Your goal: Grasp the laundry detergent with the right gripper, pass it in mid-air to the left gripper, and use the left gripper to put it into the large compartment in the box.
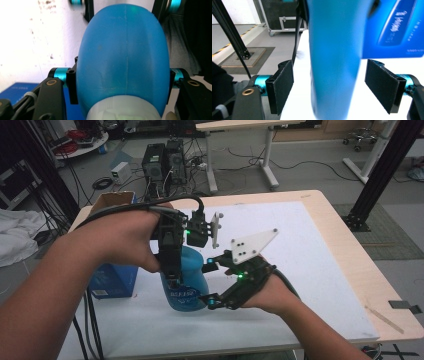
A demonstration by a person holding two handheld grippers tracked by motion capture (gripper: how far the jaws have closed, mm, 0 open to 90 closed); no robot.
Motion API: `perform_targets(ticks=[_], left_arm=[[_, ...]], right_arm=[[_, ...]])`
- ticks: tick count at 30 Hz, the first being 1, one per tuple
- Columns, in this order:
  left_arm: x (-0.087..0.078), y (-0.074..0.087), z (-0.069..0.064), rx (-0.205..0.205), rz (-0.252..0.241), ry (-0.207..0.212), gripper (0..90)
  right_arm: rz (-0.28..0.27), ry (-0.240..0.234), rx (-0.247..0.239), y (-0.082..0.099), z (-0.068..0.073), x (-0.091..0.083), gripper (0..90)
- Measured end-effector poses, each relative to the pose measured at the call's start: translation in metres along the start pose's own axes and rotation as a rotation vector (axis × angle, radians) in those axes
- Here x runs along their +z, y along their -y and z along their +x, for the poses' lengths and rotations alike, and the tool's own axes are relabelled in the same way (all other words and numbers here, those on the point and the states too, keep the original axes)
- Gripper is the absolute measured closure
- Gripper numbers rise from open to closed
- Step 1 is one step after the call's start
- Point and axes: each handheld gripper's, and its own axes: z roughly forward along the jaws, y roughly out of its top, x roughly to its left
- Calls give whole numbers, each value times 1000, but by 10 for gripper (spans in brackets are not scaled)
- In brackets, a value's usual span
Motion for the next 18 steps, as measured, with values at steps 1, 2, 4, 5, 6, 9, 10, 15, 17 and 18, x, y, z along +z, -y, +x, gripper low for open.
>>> perform_targets(ticks=[1,2,4,5,6,9,10,15,17,18], left_arm=[[-3,2,1,-10,-3,2,388],[-7,6,3,-27,-9,6,388],[-14,11,5,-40,-12,4,388],[-18,13,6,-50,-12,2,388],[-21,16,8,-58,-11,-1,388],[-33,25,13,-90,-6,-6,388],[-37,28,14,-103,-8,-6,388],[-54,42,22,-172,-8,2,388],[-62,49,25,-208,-11,5,387],[-67,53,27,-228,-14,7,388]], right_arm=[[6,5,5,1,0,-5,216],[8,11,6,1,0,-11,216],[19,22,16,1,0,-21,187],[21,42,17,1,0,-26,132],[33,60,27,1,0,-30,125],[60,72,44,0,-1,-41,125],[68,72,48,-1,-2,-44,125],[131,94,86,-5,-6,-54,104],[166,110,104,-7,-9,-56,9],[194,119,113,-8,-10,-57,6]])
